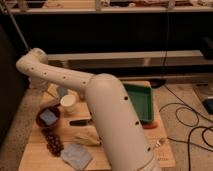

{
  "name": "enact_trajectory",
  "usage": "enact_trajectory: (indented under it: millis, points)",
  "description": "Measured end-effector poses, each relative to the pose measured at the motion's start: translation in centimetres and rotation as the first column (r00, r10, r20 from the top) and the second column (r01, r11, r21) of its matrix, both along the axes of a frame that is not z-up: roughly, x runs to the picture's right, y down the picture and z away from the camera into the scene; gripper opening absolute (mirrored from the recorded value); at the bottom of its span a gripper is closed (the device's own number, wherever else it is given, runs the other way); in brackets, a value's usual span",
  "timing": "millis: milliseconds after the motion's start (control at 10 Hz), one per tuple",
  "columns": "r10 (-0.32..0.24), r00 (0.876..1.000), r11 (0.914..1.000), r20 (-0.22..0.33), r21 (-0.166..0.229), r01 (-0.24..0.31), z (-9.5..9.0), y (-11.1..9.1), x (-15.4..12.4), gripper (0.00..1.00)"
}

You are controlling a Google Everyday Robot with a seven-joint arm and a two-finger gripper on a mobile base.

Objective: Place eraser in purple bowl

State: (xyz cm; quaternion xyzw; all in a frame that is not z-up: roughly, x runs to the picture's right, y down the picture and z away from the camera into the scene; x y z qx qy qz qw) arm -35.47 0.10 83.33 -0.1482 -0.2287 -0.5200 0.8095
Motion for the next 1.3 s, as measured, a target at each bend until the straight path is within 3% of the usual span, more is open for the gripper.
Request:
enact_trajectory:
  millis: [500, 1300]
  points:
    - [0.011, 1.0, 0.9999, -0.008, -0.008, -0.011, 4.2, 1.3, -1.0, 0.8]
    - [-0.004, 0.998, 0.9986, -0.063, -0.054, 0.001, 8.2, 4.2, -1.8, 0.8]
